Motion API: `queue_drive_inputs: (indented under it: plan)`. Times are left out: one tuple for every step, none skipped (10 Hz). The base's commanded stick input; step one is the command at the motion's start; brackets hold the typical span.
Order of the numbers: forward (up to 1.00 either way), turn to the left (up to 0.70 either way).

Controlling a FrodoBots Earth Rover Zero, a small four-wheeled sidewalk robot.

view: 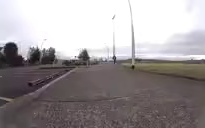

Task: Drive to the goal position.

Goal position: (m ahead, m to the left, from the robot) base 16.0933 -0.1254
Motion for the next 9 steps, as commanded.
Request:
queue_drive_inputs:
  plan:
    - [1.0,0.0]
    - [1.0,0.0]
    - [1.0,0.0]
    - [1.0,0.0]
    - [1.0,0.0]
    - [1.0,0.0]
    - [1.0,0.0]
    - [1.0,0.0]
    - [1.0,0.0]
